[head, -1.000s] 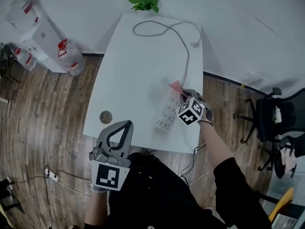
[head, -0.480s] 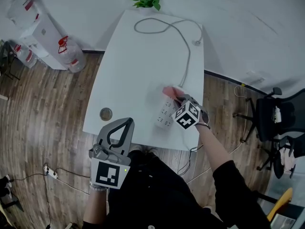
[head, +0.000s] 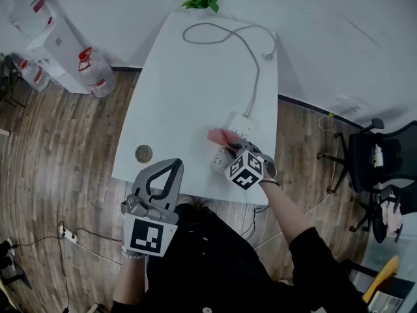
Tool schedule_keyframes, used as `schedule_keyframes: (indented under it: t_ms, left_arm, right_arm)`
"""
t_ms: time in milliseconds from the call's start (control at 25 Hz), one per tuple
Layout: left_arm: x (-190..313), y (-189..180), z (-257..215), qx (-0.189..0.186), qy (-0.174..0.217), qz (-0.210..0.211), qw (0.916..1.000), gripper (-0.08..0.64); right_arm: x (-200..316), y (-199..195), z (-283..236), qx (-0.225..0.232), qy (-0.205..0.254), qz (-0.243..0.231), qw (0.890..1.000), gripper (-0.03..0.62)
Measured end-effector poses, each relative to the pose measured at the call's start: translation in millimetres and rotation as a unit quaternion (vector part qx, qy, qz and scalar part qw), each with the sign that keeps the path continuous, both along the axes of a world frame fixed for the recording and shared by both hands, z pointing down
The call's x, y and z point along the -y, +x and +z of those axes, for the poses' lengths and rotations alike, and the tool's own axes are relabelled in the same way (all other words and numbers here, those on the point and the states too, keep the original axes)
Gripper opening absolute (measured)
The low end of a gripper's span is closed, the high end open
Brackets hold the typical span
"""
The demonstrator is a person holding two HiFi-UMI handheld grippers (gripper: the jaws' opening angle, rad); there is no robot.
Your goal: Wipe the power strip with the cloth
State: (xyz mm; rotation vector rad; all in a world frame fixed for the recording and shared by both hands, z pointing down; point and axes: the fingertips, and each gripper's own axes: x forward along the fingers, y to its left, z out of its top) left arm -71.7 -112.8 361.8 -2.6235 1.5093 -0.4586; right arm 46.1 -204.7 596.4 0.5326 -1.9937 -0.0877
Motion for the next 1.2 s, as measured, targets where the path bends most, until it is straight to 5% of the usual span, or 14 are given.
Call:
schedule_keyframes:
  t_ms: [640, 960, 1200]
  left_arm:
    - [1.3, 8.0, -1.0, -0.003, 0.005, 0.014, 0.9999, 0.014]
    - [0.8, 16.4, -1.1, -0.005, 0.006, 0.026, 0.9996, 0.014]
    - [2.8, 22.7, -2.5, -0.006, 0.008, 0.040, 0.9992, 0.014]
  right_arm:
    - [-77.4, -34.3, 4.1, 0.029, -0.025, -0.053, 0.998, 0.060]
    - [-93.5, -36.7, 4.1, 0.045, -0.032, -0.042, 0.998, 0.060]
    - [-81.2, -33.4, -16.5, 0.088, -0.021, 0.021, 0.996, 0.060]
